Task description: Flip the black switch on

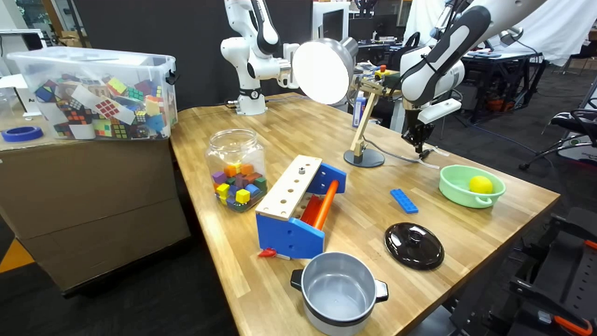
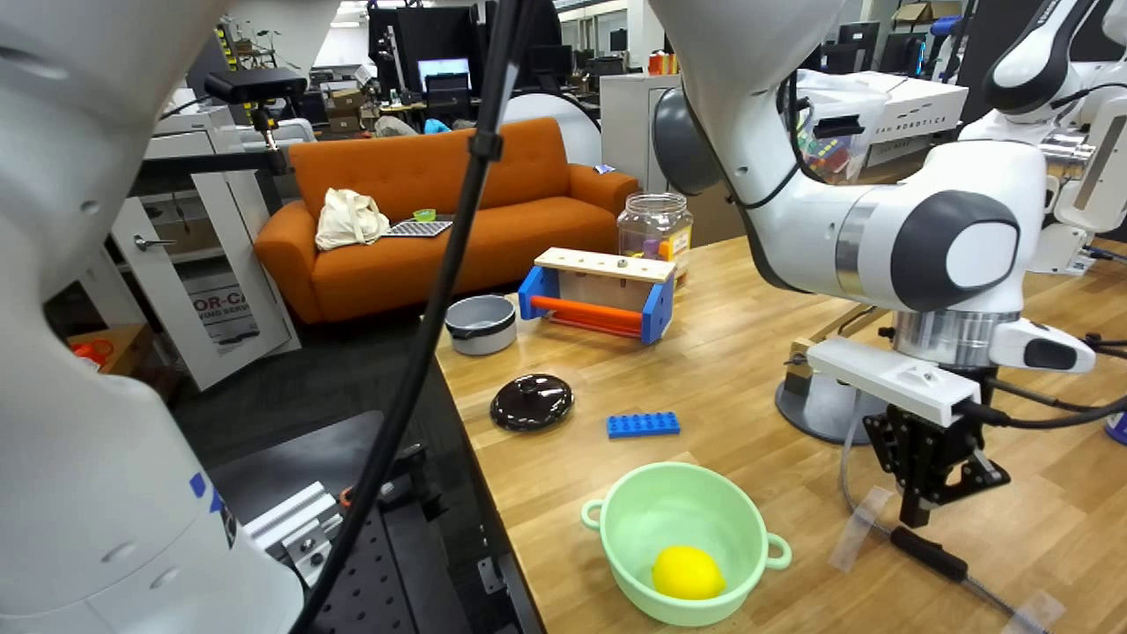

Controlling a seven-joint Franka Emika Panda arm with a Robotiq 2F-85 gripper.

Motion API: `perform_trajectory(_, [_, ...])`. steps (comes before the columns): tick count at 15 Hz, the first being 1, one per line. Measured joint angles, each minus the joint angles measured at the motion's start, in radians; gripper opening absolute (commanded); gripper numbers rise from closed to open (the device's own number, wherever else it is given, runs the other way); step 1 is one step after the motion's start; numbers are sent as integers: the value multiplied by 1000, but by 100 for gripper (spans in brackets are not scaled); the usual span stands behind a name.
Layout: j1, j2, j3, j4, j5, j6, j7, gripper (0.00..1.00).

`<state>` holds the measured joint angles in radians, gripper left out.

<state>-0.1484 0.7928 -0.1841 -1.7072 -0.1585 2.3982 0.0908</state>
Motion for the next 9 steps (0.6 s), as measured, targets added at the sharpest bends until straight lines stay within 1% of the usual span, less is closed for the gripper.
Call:
perform_trajectory(5, [-4, -34, -2, 7, 31, 8, 0, 0])
perform_trajectory(9, [-13, -101, -4, -20, 45, 19, 0, 0])
